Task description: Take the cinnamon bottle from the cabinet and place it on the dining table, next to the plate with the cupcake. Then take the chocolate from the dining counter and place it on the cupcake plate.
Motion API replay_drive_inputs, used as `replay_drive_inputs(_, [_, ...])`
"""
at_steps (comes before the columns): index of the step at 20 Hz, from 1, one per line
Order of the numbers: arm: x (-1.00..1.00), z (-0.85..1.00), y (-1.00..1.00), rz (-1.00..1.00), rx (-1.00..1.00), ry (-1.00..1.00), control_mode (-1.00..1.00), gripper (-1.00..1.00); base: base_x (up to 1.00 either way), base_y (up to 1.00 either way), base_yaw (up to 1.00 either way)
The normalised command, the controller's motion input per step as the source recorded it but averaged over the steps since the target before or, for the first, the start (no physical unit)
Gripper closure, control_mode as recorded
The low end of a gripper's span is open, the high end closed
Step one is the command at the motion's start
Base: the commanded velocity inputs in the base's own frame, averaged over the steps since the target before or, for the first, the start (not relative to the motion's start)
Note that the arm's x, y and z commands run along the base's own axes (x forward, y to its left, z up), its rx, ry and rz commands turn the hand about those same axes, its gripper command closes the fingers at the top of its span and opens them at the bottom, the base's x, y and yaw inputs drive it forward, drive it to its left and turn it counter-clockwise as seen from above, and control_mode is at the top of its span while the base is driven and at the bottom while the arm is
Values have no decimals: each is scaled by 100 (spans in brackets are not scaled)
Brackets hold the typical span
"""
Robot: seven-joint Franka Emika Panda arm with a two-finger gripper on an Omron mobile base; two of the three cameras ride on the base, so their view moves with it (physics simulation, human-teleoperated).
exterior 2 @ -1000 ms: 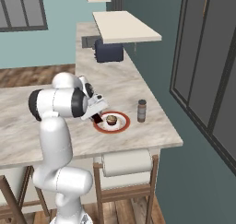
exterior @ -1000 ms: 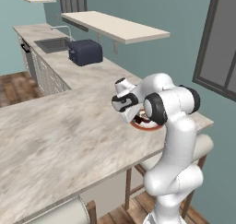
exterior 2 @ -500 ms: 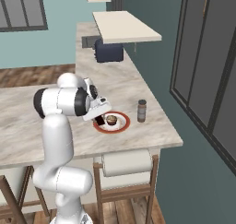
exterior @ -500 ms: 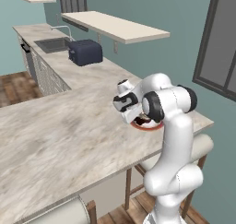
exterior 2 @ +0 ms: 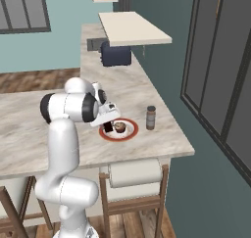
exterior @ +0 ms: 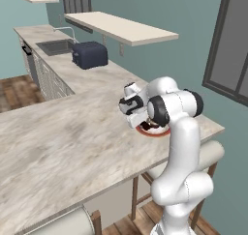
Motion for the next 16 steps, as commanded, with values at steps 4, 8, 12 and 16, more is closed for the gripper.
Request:
replay_drive_inputs(4, [6,-3,0,-9,0,0,-100,-100,0,0,0])
replay_drive_inputs(8, [1,2,0,-8,0,0,-100,-100,0,0,0])
replay_drive_inputs(12, [0,16,0,-6,0,-1,-100,-100,0,0,0])
replay_drive_inputs(16, [-15,21,8,-4,0,-4,-100,-100,0,0,0])
